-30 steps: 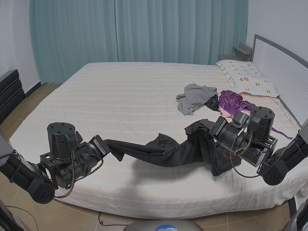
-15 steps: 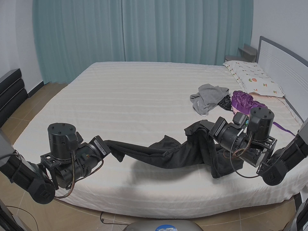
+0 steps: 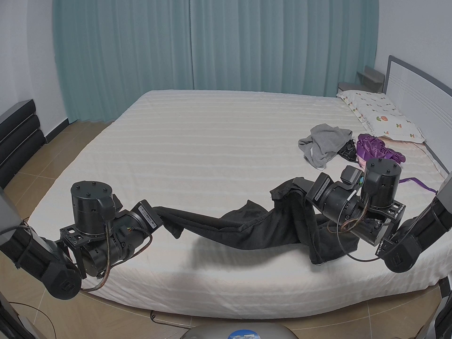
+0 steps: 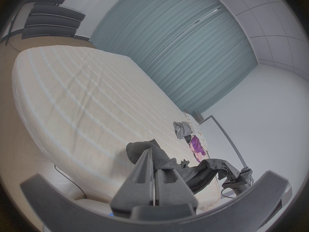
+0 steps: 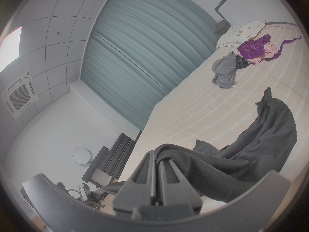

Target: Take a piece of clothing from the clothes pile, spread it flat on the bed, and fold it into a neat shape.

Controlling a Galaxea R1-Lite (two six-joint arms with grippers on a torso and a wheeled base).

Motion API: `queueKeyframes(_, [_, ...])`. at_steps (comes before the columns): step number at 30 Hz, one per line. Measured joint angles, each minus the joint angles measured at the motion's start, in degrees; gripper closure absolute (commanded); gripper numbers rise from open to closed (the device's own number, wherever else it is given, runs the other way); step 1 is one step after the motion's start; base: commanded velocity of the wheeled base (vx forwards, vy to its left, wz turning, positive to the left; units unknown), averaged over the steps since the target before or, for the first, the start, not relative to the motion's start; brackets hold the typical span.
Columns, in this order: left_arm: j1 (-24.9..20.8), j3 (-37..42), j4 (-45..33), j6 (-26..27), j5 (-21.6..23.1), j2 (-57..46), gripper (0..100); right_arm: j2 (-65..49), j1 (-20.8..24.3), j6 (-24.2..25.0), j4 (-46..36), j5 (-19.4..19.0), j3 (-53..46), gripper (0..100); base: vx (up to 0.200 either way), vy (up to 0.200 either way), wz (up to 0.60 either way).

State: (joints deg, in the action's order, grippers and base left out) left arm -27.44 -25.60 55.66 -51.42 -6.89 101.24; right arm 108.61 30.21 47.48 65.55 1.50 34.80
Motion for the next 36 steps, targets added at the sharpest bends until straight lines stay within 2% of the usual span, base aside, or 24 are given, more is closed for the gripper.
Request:
queueKeyframes(2, [0.02, 0.05, 0.01, 0.02, -0.02, 0.0, 100, 0.05, 0.16, 0.0, 0.0, 0.05, 0.0, 100, 0.0, 0.2, 0.0])
queueKeyframes(14, [-0.45, 1.1, 0.01, -1.43, -0.2, 0.07, 100, 0.05, 1.27, -0.29, -0.02, 0.63, -1.88, 100, 0.0, 0.0, 0.0])
queueKeyframes(21, [-1.27, 1.82, 0.0, -2.72, -1.1, -0.11, 100, -1.08, 1.29, -0.29, 2.71, 0.82, -7.5, 100, -0.2, 0.0, 0.0])
queueKeyframes(32, [-5.9, 5.34, -0.76, -2.23, -6.9, -6.97, 100, -9.79, 1.99, -0.4, 5.95, 3.04, -16.75, 100, -0.2, 0.0, 0.0])
queueKeyframes(36, [-7.28, 6.31, -3.0, -0.94, -8.05, -11.56, 100, -15.19, 2.47, -1.08, 5.58, 4.24, -18.24, 100, 0.0, 0.0, 0.0])
